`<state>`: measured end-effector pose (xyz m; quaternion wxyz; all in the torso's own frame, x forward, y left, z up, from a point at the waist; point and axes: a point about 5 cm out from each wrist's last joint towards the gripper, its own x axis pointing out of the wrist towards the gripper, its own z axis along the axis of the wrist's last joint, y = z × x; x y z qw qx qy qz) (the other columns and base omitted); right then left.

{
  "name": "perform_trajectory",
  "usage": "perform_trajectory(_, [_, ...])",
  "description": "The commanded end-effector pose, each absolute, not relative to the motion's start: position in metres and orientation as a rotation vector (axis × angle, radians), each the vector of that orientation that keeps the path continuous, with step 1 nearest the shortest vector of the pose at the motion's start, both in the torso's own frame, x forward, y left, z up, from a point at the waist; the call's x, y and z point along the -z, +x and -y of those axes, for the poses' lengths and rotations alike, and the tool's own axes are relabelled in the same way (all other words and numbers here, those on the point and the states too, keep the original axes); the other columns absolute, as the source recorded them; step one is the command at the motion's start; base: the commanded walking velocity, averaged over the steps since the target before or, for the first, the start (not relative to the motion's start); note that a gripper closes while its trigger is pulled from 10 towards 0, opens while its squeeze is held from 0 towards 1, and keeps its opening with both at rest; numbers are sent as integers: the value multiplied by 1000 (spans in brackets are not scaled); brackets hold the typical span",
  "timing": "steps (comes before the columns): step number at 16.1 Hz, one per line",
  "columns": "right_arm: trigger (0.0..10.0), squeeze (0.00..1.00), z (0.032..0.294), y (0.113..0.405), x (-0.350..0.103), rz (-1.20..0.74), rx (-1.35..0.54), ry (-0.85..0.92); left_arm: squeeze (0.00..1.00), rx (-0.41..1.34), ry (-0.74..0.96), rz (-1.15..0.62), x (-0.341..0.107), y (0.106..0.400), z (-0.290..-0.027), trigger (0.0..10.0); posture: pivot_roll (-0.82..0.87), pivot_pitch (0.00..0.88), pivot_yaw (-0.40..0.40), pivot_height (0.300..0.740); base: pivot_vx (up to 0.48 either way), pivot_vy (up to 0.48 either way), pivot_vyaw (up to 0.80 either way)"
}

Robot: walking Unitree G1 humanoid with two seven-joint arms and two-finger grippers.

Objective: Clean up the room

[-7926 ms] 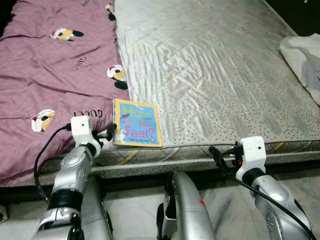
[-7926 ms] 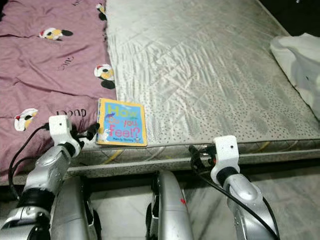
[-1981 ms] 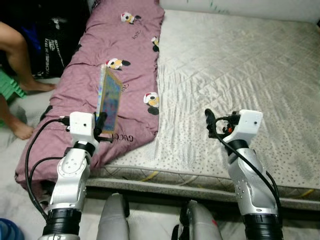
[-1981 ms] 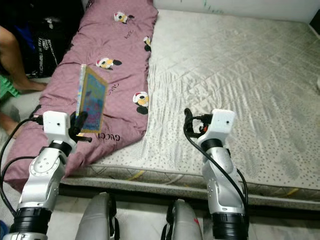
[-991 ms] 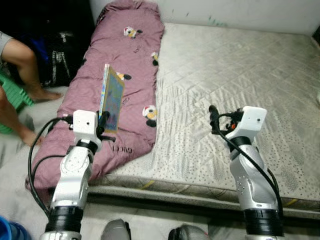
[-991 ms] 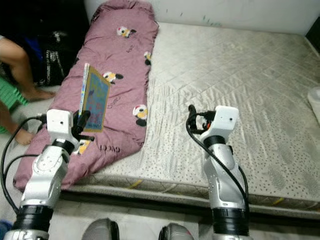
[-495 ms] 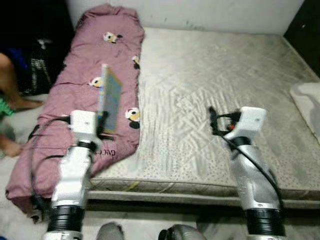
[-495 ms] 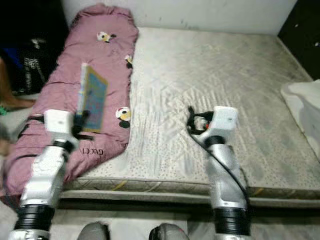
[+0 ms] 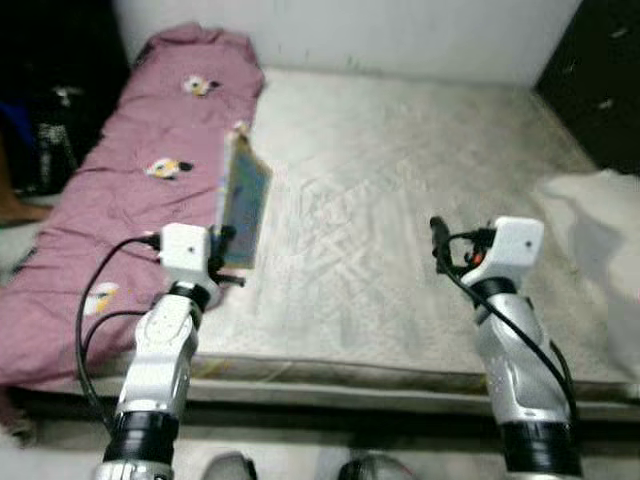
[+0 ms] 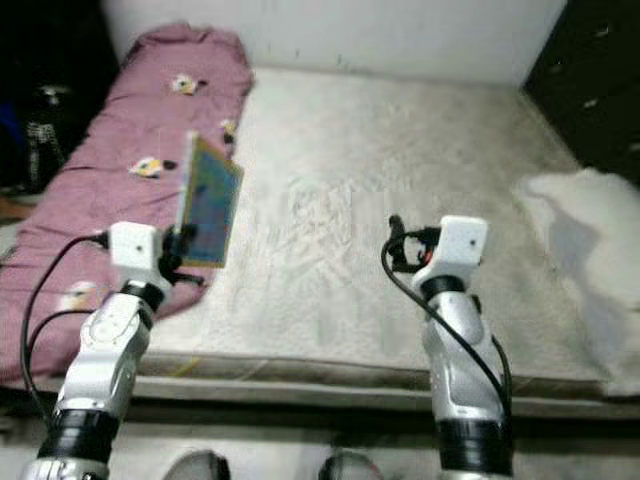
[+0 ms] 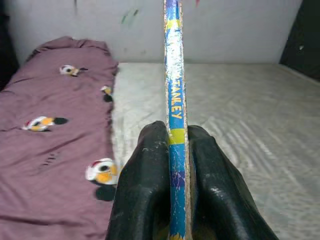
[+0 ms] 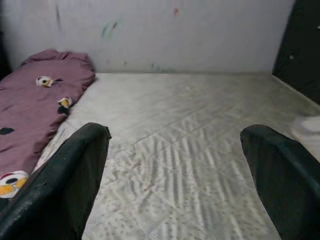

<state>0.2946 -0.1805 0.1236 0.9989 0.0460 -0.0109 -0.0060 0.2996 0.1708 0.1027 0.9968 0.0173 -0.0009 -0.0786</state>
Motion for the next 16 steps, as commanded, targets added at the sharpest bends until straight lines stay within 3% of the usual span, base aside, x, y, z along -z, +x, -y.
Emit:
perform_trajectory(1, [10000,0,177,295,-124,23,2,94,0,138,41,51,-113,302,-177,10000,-33,37,-52,740,0,-352,0])
perform_trajectory(4, [10000,0,177,295,-124,24,3,87,0,139,41,52,-113,302,-177,10000,-35,38,-53,740,0,-346,0])
perform_trajectory(11, [10000,0,177,295,-124,25,2,80,0,186,-3,88,-117,300,-175,10000,-34,38,-54,740,0,0,0])
perform_trajectory(16, [10000,0,180,289,-120,23,-8,45,0,191,-4,73,-112,292,-180,10000,-39,35,-48,740,290,0,0])
